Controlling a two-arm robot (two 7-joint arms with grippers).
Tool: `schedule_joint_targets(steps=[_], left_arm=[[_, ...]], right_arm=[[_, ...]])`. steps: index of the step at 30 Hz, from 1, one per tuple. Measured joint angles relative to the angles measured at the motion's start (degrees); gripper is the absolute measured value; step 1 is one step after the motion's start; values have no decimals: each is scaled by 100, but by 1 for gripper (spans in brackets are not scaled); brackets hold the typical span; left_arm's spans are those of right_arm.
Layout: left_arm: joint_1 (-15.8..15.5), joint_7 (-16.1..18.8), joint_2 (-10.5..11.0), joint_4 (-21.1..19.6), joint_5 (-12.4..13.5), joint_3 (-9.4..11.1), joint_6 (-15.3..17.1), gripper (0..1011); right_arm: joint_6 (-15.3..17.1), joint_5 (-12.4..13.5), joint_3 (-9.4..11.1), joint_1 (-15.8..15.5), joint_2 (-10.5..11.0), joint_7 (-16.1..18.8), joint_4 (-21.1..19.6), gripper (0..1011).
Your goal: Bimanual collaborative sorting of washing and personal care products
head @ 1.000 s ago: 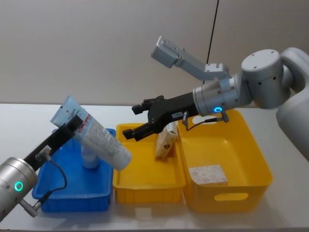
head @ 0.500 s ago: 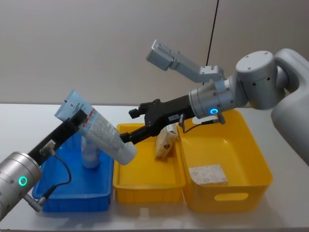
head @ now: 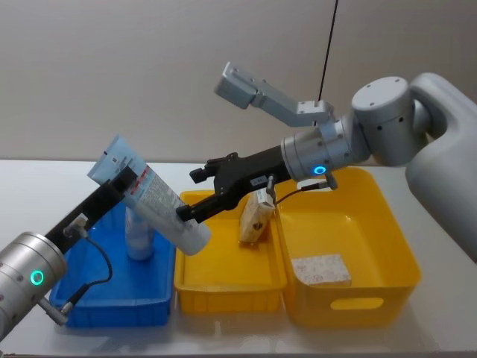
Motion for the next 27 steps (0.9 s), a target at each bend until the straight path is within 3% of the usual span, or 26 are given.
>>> schedule_joint_targets(steps=[27], left_arm=[[-40, 42, 110, 14, -114, 90, -70, 132]], right_arm=[[-258, 71, -278, 254, -274, 296, 447, 1002]])
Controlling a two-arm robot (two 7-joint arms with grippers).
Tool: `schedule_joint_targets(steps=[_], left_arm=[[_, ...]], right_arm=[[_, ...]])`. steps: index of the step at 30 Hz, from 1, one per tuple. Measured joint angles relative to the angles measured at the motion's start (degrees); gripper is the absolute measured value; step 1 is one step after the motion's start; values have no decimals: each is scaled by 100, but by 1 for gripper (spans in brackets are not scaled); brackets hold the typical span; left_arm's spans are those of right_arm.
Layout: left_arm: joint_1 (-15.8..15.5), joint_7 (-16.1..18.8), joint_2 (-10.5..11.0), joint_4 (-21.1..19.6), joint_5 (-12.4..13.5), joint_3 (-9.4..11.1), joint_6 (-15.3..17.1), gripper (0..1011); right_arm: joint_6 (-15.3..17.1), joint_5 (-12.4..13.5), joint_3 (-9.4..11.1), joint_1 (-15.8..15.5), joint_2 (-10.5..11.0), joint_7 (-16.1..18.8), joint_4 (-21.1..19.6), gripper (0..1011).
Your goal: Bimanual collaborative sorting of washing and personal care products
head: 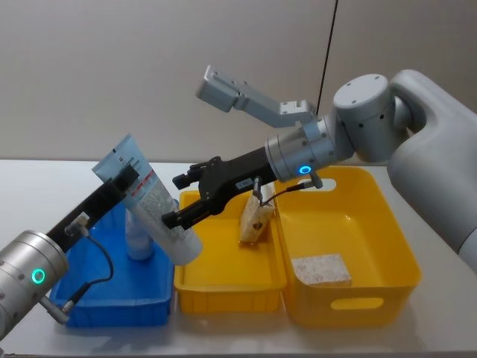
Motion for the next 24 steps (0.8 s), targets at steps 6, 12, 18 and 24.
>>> schedule_joint_targets(steps=[6, 12, 18, 24], left_arm=[[-3, 29, 16, -1, -25, 20, -18, 132], [0, 61, 34, -15, -47, 31, -39, 132], [17, 89, 57, -45, -71, 32, -67, 132], [38, 113, 85, -80, -105, 27, -89, 132]], right_arm=[[-15, 47, -23, 23, -21, 51, 14, 1002], [-9, 91, -45, 37, -47, 67, 26, 1002], [11, 118, -63, 47, -67, 70, 36, 1002], [25, 143, -74, 50, -78, 70, 41, 1002]])
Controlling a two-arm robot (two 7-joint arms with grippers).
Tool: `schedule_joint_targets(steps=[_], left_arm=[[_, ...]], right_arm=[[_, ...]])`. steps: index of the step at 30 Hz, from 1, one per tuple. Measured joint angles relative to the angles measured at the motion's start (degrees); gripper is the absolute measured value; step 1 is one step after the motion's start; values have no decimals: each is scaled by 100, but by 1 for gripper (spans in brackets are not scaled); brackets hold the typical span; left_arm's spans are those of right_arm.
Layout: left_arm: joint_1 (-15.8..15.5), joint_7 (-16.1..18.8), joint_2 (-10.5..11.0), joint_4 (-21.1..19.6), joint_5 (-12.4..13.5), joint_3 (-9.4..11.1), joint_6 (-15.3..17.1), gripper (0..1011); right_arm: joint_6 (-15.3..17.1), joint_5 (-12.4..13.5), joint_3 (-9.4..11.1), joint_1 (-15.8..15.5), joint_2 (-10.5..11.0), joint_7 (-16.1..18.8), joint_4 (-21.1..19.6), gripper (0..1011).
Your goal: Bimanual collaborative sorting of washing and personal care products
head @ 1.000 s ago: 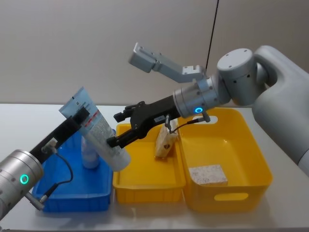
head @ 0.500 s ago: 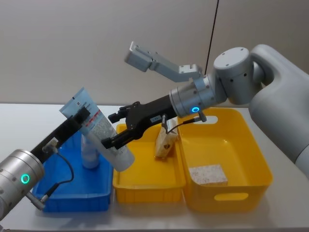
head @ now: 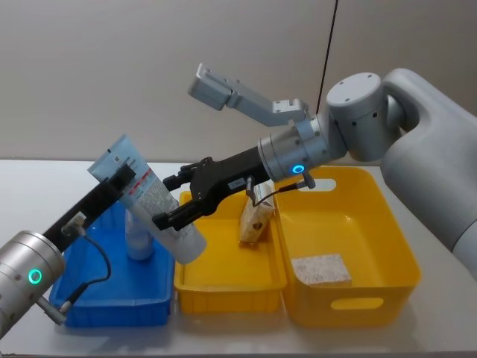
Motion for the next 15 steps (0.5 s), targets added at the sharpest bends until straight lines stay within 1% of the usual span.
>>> schedule_joint_targets(steps=[15], left_arm=[[19, 27, 49, -122, -103, -17, -56, 132]], right_arm=[[18, 16, -10, 8, -12, 0, 7, 1002]])
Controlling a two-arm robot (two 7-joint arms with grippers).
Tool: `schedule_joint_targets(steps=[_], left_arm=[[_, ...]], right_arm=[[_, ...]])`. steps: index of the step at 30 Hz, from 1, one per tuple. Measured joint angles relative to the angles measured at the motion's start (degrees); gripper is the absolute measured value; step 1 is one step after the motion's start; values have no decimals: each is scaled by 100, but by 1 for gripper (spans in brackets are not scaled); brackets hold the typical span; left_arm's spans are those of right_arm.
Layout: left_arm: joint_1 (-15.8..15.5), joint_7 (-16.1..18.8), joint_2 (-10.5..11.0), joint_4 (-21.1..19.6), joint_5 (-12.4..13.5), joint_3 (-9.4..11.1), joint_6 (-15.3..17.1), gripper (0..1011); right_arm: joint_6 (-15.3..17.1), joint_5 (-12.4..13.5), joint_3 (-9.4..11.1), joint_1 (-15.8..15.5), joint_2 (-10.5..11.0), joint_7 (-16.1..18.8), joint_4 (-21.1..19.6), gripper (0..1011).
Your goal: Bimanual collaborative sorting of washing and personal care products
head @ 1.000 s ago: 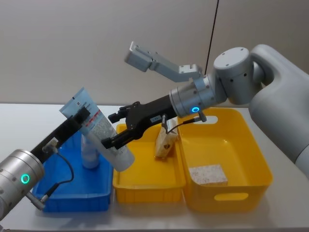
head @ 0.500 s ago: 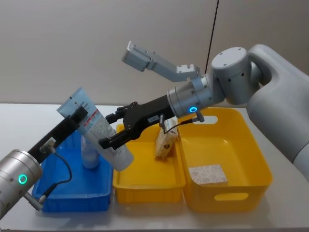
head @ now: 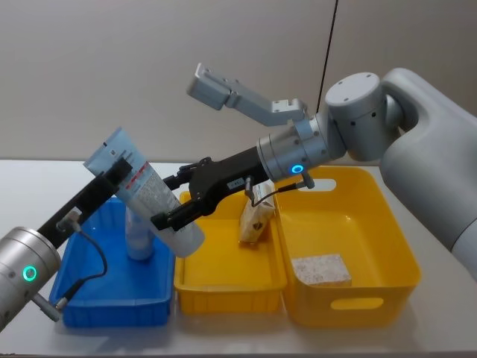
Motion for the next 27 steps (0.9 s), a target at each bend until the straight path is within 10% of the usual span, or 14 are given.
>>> schedule_joint_targets(steps=[15, 27], left_arm=[[6, 19, 32, -125, -94, 32, -54, 132], [24, 12, 63, -186, -125, 44, -91, 132]], right_arm=[[5, 8, -4, 0, -6, 0, 0, 1002], [4, 8, -3, 0, -5, 0, 0, 722]])
